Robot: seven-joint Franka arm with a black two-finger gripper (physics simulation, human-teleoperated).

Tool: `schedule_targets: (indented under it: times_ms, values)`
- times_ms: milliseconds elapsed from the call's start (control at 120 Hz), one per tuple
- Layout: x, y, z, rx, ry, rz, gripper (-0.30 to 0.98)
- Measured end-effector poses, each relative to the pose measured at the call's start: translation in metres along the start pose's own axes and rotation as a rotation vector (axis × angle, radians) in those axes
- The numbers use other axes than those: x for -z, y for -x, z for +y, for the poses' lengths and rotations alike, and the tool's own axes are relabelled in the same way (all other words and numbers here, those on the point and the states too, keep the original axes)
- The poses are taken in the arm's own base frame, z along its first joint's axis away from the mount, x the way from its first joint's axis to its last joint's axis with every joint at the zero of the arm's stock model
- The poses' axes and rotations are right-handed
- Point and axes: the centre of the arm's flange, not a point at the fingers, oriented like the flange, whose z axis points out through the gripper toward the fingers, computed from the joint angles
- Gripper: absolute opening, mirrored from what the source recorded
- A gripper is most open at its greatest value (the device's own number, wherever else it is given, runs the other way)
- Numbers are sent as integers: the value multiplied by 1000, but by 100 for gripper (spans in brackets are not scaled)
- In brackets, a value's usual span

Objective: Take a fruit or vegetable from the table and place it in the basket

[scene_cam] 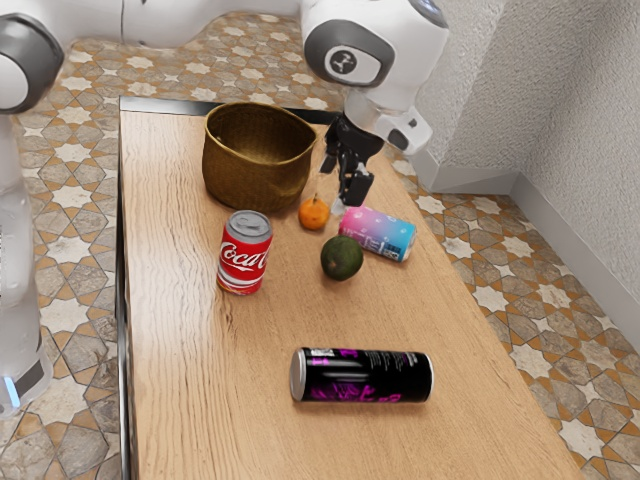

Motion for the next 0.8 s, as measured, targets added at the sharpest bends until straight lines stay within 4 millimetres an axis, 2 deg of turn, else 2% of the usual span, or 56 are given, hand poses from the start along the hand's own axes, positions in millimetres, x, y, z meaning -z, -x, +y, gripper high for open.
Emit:
schedule_targets:
  times_ms: [200, 342, 800]
  values:
    - [11, -10, -7, 5, -2, 110, 69]
    - [8, -14, -9, 50, 14, 130, 69]
    - [-52, -34, -33, 418, 195, -12, 69]
